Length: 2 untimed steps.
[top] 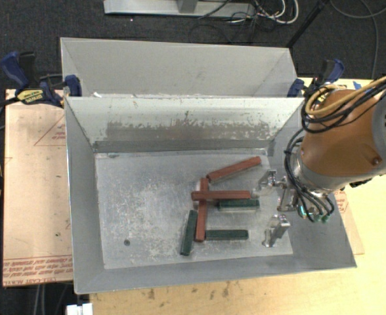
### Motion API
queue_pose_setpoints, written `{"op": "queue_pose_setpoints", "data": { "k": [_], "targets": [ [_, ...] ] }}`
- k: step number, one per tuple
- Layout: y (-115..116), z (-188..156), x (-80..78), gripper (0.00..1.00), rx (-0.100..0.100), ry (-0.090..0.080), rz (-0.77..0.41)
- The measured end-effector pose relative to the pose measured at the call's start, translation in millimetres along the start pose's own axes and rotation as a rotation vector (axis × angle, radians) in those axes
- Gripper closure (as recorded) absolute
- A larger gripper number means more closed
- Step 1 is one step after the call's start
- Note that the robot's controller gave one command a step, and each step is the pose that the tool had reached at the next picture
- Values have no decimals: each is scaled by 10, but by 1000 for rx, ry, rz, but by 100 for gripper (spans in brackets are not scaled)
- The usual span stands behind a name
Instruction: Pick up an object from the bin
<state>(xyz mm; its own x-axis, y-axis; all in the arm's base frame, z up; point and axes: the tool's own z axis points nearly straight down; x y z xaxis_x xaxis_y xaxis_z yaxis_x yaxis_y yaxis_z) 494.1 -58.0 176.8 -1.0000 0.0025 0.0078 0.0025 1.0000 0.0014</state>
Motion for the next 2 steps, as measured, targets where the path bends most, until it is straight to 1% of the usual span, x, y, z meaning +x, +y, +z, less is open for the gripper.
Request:
{"op": "queue_pose_setpoints", "data": {
  "k": [1,2],
  "targets": [
    [2,-42,-18,0,1,-8,-2],
    [349,1012,-17,100,3,-17,-123]
  ]
}}
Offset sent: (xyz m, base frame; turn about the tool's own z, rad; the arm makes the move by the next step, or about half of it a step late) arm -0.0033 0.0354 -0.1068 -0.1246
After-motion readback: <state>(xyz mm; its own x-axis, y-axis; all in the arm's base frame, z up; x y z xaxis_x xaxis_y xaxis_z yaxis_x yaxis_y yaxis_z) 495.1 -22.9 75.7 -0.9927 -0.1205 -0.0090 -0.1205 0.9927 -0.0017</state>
